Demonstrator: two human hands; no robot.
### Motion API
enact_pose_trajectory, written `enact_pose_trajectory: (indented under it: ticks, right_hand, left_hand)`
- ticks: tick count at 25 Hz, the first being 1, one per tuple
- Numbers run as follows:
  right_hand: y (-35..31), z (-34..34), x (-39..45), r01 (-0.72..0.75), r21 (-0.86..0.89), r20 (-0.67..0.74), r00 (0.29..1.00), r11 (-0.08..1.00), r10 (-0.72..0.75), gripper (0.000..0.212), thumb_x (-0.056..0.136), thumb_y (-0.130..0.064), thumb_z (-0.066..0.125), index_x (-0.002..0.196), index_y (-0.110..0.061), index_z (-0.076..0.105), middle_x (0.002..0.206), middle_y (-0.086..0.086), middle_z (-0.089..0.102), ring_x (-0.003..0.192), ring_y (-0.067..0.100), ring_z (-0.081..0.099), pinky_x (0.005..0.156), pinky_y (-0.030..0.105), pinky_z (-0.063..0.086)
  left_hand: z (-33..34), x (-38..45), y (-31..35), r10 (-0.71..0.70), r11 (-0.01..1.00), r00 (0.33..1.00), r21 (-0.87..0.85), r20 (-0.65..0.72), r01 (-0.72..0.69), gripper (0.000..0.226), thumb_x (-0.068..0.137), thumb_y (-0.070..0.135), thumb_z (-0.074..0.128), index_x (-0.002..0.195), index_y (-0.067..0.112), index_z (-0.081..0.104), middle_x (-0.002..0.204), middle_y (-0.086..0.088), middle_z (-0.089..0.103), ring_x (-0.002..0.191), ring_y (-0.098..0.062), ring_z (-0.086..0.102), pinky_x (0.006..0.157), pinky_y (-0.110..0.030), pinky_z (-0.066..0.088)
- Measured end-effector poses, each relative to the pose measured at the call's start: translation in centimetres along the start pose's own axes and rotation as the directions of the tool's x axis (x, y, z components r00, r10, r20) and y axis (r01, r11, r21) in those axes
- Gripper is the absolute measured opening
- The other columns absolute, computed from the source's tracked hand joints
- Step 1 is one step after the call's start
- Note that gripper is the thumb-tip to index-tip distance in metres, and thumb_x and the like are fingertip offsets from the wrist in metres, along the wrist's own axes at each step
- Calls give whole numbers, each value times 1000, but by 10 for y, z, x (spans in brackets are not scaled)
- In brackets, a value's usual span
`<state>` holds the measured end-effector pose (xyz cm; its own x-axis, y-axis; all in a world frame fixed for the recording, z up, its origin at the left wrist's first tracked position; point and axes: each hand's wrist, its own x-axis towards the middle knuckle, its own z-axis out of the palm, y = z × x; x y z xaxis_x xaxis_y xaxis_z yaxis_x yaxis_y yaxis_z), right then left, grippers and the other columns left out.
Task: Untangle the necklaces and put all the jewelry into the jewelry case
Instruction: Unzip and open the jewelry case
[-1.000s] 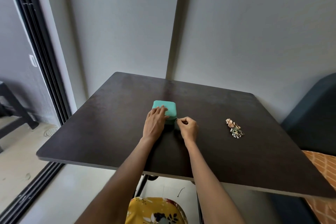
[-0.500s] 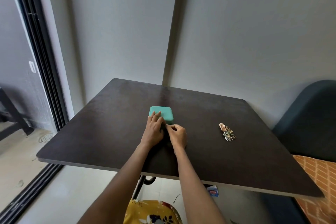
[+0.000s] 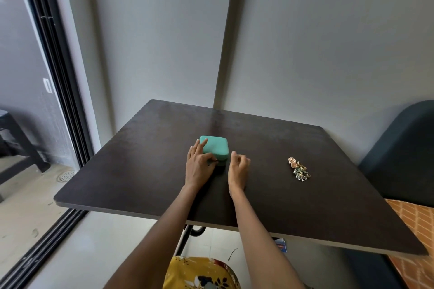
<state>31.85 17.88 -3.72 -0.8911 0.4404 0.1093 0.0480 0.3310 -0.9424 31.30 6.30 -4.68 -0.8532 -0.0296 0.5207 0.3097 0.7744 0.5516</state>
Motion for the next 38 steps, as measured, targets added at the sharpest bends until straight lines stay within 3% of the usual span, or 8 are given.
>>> enact_pose_trajectory:
  ticks: [3,6,14,20,24,29,34,38]
  right_hand:
    - [-5,10,6,45,-244,53,998,969,-33,51,93,-55,41,128,-20,52,134,6,48,120,23,49,100,40,35]
    - [-9,18,16,127,-420,153,986,898,-68,59,91,-60,40,134,-22,49,135,5,53,127,23,43,105,40,26]
    - [-1,17,33,218,-341,197,968,914,-158,65,82,-64,44,130,-21,55,121,8,63,115,26,53,102,38,30]
    - [7,21,40,193,-261,150,976,946,-158,73,72,-66,41,127,-21,57,119,7,65,113,26,56,104,42,37]
    - [7,23,44,237,-313,187,965,920,-185,71,77,-68,40,131,-25,55,124,8,62,119,25,52,106,41,31]
    - [5,20,48,291,-295,288,935,910,-206,93,61,-76,19,134,-29,51,130,7,58,124,21,47,107,41,27]
    - [6,24,53,291,-280,307,930,915,-201,93,60,-76,21,135,-30,51,131,8,57,124,21,48,109,41,31]
    - [4,23,51,308,-306,333,921,901,-202,90,65,-76,20,137,-30,48,131,6,56,123,21,47,107,39,27]
  left_hand:
    - [-2,-2,-1,-81,996,997,-25,-8,80,14,82,25,68,92,17,73,151,-8,33,144,-26,17,117,-36,12]
    - [-8,-4,-5,-169,984,985,-58,-17,168,12,80,26,67,88,17,71,151,-4,32,145,-24,16,118,-37,10]
    - [-35,19,-63,-278,961,954,19,111,277,12,82,35,68,91,29,72,151,-1,31,145,-22,12,115,-49,-3]
    - [-26,52,-82,-255,959,954,-87,157,271,13,85,22,67,96,16,70,141,-11,42,134,-28,34,110,-43,28]
    - [-15,72,-91,-289,953,949,-60,127,298,11,85,18,63,95,15,69,135,-11,46,128,-27,40,107,-38,31]
    - [-3,101,-93,-299,950,947,-54,115,306,10,84,16,63,93,16,69,127,-8,54,120,-26,47,102,-36,36]
    - [8,122,-102,-271,963,942,48,197,267,18,88,23,55,98,28,70,120,1,61,116,-20,51,105,-39,26]
    - [10,134,-105,-203,974,914,-27,352,226,26,93,20,47,100,28,71,116,8,65,117,-14,52,113,-45,21]
